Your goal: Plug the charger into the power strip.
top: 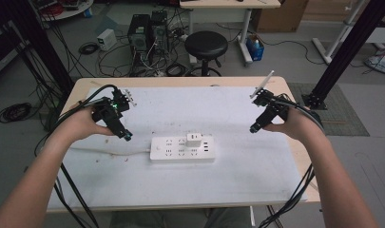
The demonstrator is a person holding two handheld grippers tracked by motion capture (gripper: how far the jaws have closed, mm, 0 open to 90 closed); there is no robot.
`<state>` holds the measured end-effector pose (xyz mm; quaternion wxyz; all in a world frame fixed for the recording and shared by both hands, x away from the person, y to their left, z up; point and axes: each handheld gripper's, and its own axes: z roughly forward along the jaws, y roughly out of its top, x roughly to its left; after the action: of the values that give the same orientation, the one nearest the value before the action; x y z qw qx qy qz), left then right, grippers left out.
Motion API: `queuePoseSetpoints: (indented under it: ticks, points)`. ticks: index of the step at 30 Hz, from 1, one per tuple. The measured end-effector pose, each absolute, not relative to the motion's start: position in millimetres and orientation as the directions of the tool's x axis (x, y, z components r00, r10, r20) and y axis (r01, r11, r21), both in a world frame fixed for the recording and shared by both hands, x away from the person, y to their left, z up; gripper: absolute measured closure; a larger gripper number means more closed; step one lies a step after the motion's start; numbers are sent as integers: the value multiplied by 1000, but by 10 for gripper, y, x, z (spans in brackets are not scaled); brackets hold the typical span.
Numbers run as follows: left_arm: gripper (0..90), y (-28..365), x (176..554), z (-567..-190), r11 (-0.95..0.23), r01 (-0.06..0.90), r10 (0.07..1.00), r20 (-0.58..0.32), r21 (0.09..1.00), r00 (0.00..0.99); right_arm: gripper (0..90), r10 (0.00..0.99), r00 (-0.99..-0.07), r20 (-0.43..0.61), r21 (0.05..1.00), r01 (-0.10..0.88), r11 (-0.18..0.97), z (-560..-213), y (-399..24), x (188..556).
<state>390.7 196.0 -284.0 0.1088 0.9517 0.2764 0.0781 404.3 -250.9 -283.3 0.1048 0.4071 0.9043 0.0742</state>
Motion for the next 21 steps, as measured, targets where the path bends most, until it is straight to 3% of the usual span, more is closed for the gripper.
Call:
queuePoseSetpoints:
  ticks: [7,21]
  points:
    - [171,1977,3926,-2836,-816,521,555,88,250,827,173,783,-609,-129,217,753,622,-2809,-2651,3977]
    - [171,2006,3909,-2805,-814,524,560,98,248,823,173,774,-623,-113,208,747,632,-2838,-2619,3999]
